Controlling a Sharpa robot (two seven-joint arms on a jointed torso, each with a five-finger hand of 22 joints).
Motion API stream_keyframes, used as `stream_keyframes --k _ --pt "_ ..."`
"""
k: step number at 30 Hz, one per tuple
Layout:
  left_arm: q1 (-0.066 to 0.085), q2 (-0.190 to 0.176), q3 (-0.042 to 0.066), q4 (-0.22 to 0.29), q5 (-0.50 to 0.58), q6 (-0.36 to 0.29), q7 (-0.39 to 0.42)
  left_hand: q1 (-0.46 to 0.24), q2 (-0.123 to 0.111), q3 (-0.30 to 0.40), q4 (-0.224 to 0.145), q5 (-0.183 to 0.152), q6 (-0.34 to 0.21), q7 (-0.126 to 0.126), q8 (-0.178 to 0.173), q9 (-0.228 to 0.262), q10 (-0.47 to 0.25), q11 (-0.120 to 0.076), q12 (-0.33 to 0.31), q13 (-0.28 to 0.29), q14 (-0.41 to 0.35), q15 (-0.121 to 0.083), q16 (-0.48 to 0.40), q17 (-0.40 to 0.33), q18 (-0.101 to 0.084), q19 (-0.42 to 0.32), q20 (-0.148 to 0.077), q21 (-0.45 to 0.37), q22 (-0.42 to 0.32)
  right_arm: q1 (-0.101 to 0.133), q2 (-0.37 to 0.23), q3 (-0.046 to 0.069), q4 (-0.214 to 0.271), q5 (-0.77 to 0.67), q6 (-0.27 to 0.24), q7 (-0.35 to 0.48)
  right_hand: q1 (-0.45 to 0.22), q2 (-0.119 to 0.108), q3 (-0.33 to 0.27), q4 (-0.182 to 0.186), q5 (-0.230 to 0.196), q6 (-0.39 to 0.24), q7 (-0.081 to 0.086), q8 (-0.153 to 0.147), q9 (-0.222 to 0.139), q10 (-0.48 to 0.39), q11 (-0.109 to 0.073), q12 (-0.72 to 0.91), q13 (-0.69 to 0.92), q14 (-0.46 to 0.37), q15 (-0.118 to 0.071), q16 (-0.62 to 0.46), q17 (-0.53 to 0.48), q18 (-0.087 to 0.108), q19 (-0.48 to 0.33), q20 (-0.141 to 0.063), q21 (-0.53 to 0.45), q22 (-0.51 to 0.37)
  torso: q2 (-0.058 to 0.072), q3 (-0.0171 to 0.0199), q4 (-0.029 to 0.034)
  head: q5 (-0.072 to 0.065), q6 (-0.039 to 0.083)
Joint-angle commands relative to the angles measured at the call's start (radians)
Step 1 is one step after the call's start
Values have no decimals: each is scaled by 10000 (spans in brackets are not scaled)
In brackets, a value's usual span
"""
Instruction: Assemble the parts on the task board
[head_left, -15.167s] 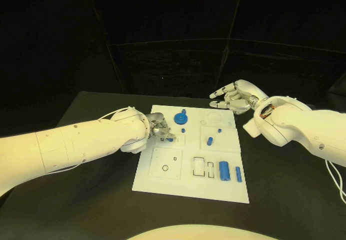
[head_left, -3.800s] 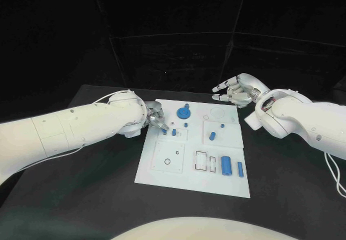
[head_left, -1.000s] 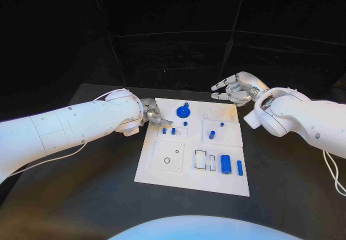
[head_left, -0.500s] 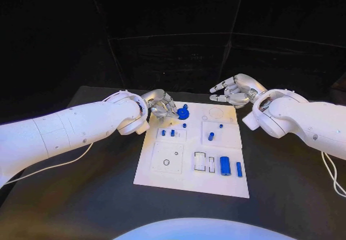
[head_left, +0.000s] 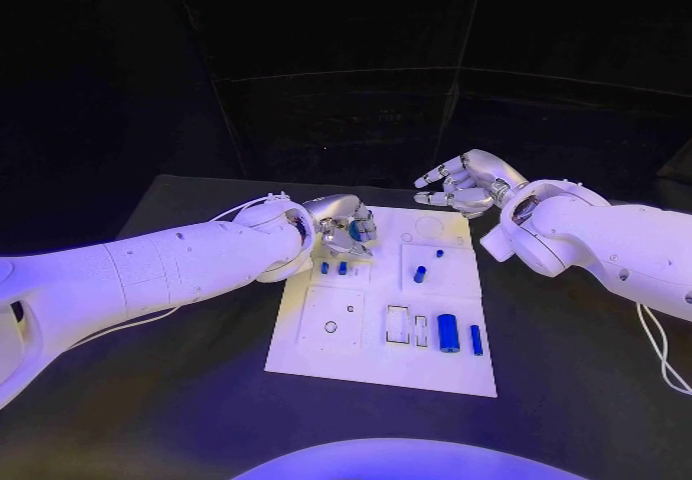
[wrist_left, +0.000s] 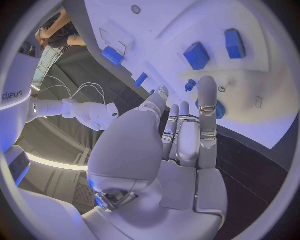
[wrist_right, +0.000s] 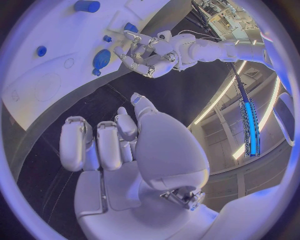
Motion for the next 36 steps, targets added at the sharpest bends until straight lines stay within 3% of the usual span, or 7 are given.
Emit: stream_keyframes --k 1,9,17,27,36 --pt "18 160 -4 -172 -1299 46 -357 207 71 127 -160 -31 165 -21 -153 -132 131 -41 -114 -215 182 -14 238 266 -121 273 -38 461 414 20 15 5 15 25 40 103 -91 31 27 13 36 -44 1 37 -5 -53 -2 -21 -7 378 -56 -46 -11 192 -75 -26 -35 22 -7 -1 4 -22 13" --pt "24 414 -12 -368 -1651 105 -725 237 87 328 -309 -7 368 -34 -387 -327 315 -64 -267 -552 363 -58 402 410 -253 649 -94 1284 1196 20 42 5 13 25 32 112 -91 31 27 13 36 -44 1 37 -5 -53 -2 -21 -7 378 -56 -46 -11 192 -75 -26 -35 22 -2 -6 0 -72 10" --pt "33 638 -11 -490 -1874 840 -1144 226 145 564 -406 -8 683 -104 -485 -431 593 -123 -347 -792 414 -111 359 249 -341 863 -144 1815 1715 20 77 5 0 25 42 115 -80 41 47 8 49 -45 0 39 -4 -50 -4 -12 -2 380 -57 -41 0 192 -72 -26 -35 25 -4 1 15 -80 -8" --pt "37 831 -10 -674 -1943 1443 -1419 95 59 610 -427 -37 797 -121 -587 -494 745 -148 -428 -934 369 -140 169 -154 -396 950 -178 2107 2013 20 116 5 -16 25 54 122 -80 41 47 8 49 -45 0 39 -4 -50 -4 -12 -2 380 -57 -41 0 192 -72 -26 -35 25 -2 -1 11 -81 -19" --pt "30 1057 -9 -908 -1949 1575 -1435 93 159 788 -474 -37 962 -154 -667 -526 970 -188 -497 -1064 389 -173 155 -237 -437 1009 -209 2328 2244 19 157 5 -34 25 59 134 -80 41 47 8 49 -45 0 39 -4 -50 -4 -12 -2 380 -57 -41 0 192 -72 -26 -35 25 -1 -2 11 -85 -34"
